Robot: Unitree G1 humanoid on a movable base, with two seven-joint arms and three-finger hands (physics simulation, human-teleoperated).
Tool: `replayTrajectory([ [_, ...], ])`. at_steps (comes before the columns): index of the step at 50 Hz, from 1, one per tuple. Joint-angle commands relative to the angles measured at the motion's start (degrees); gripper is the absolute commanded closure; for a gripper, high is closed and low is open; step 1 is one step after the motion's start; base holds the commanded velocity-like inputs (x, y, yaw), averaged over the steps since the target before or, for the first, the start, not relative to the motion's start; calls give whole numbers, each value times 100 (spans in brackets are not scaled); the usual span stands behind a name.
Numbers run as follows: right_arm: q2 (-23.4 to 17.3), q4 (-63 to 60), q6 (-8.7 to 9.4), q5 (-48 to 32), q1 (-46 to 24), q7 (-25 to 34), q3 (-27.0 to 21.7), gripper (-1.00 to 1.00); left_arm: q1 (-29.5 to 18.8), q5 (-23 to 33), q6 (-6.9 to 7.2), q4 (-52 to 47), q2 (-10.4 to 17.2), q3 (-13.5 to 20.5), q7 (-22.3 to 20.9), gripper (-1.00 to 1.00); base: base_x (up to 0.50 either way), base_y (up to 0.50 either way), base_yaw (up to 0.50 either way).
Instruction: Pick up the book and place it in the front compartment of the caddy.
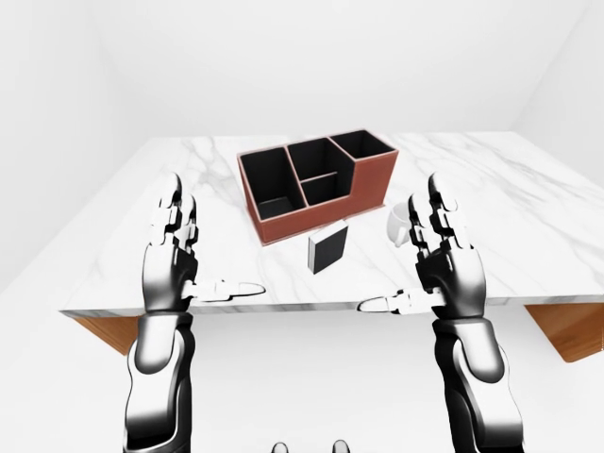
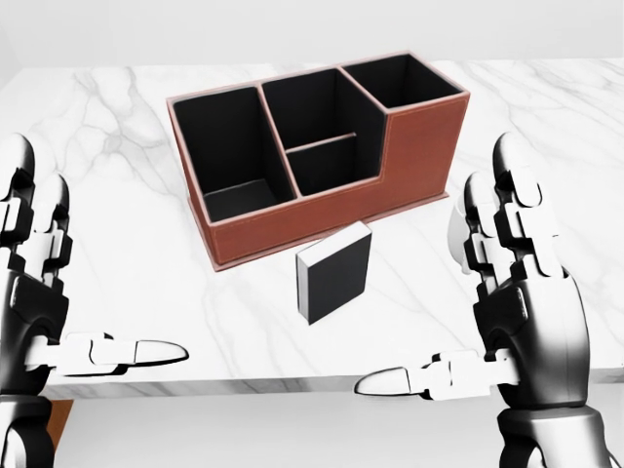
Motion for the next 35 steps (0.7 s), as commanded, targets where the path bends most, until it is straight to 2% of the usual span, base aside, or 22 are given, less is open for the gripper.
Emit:
replayTrajectory([
  [1, -2, 24, 0, -26, -2, 31, 7, -100, -33, -15, 0, 56, 14, 30, -2, -100, 50, -4, 0],
  [35, 11, 50, 0, -89, 15, 28, 44, -100, -79, -97, 0, -71, 56, 112, -1, -99, 50, -4, 0],
])
